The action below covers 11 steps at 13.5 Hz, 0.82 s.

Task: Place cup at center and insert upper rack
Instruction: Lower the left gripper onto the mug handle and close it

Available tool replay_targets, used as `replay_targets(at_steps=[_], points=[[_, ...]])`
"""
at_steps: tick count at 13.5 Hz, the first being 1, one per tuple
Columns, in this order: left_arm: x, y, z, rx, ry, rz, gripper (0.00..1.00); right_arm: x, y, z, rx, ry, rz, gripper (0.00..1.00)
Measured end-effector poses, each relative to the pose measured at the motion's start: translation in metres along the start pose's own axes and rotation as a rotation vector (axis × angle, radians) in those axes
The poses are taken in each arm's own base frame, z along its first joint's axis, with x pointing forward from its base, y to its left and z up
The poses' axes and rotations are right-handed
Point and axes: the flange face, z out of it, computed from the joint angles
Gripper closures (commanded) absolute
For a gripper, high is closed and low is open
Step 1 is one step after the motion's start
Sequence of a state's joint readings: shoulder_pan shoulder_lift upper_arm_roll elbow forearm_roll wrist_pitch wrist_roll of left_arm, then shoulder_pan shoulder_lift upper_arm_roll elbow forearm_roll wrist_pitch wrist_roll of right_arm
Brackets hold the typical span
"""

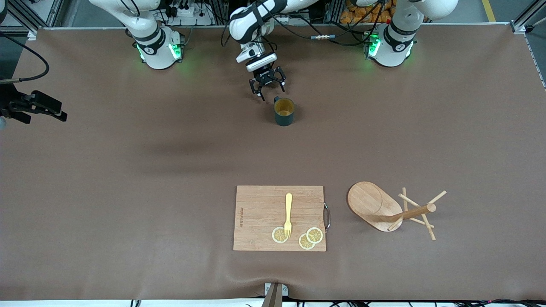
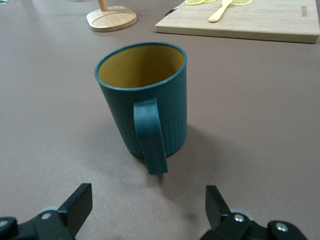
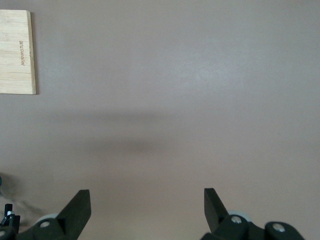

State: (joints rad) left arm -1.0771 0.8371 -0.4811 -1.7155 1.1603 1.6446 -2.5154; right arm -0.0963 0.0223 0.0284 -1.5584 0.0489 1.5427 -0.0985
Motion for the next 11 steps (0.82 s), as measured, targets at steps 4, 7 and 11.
replay_targets(at_steps=[4,7,11], points=[[-0.003,-0.009,0.015,0.015,0.047,0.019,0.07,0.001,-0.004,-0.001,-0.001,0.006,-0.008,0.00],[0.003,-0.005,0.026,-0.014,0.090,0.010,0.18,0.001,-0.005,-0.002,-0.001,0.009,-0.009,0.00],[0.006,-0.002,0.027,-0.034,0.106,0.008,0.34,0.001,-0.001,-0.002,-0.042,0.005,-0.009,0.00]])
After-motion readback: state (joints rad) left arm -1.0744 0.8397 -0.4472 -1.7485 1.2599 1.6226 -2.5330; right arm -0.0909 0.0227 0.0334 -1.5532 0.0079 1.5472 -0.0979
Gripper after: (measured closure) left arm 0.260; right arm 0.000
